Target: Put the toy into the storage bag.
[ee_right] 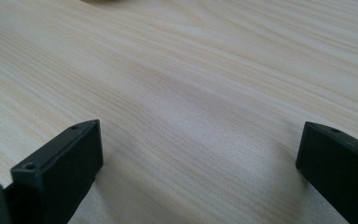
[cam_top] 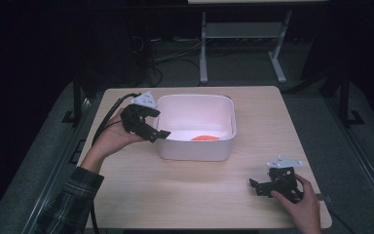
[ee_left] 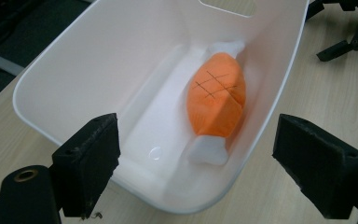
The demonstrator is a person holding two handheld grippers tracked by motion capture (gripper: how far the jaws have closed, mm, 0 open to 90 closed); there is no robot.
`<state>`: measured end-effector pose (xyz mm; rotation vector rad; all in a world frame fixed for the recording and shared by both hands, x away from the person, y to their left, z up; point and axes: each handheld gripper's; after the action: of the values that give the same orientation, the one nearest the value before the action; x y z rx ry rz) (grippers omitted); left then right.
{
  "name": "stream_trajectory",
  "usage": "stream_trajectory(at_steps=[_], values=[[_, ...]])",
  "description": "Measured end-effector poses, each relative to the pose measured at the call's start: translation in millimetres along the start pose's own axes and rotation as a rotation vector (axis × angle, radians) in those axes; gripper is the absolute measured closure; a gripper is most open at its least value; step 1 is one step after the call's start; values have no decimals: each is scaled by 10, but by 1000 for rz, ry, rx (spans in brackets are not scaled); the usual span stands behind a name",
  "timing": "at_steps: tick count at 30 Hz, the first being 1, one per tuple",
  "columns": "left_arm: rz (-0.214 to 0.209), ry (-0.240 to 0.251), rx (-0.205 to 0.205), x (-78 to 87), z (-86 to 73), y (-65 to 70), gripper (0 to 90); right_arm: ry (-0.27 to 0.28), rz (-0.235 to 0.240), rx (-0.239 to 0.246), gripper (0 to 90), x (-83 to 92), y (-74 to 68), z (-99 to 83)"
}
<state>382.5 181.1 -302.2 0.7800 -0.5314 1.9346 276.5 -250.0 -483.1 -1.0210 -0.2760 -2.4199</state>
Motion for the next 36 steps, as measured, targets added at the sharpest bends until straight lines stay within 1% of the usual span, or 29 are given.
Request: stream_trajectory(at_steps=[3,5,9,11,15,16,17,18,20,21,22,27,30,33,36], values=[[21,2,7,41,-67,13,141,0,0,0,0,0,0,0],[35,12,23,67,-121,22,141,0,0,-1,0,0,0,0],[57,17,33,113,-205,47,140,0,-1,0,0,0,0,0],[60,30,45,142,-251,61,141,0,0,0,0,0,0,0],[71,34,66,180,-363,75,141,0,0,0,0,0,0,0],[70,34,71,186,-402,77,141,0,0,-1,0,0,0,0],[78,32,77,191,-465,85,140,1,0,-1,0,-1,0,0],[78,32,77,191,-465,85,140,1,0,-1,0,-1,0,0],[82,34,85,200,-529,97,140,0,-2,-1,0,0,-1,0],[82,34,85,200,-529,97,140,-1,-1,0,0,1,0,0],[88,34,89,210,-602,106,140,0,0,0,0,0,0,0],[103,40,110,229,-742,124,141,-1,0,-1,0,1,-1,0],[104,42,124,236,-819,139,140,0,1,0,0,0,0,0],[108,47,125,239,-886,158,140,0,0,-1,0,0,0,0],[117,56,138,227,-958,190,140,0,-1,0,0,-1,0,0]])
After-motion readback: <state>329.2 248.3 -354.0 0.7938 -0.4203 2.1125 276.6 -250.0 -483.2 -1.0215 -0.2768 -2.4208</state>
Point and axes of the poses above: each handheld gripper's, and its own axes: x roughly backward along the jaws, z roughly out of its top, y roughly to its right, and after that the axes turned 2 degrees about x, right-handed
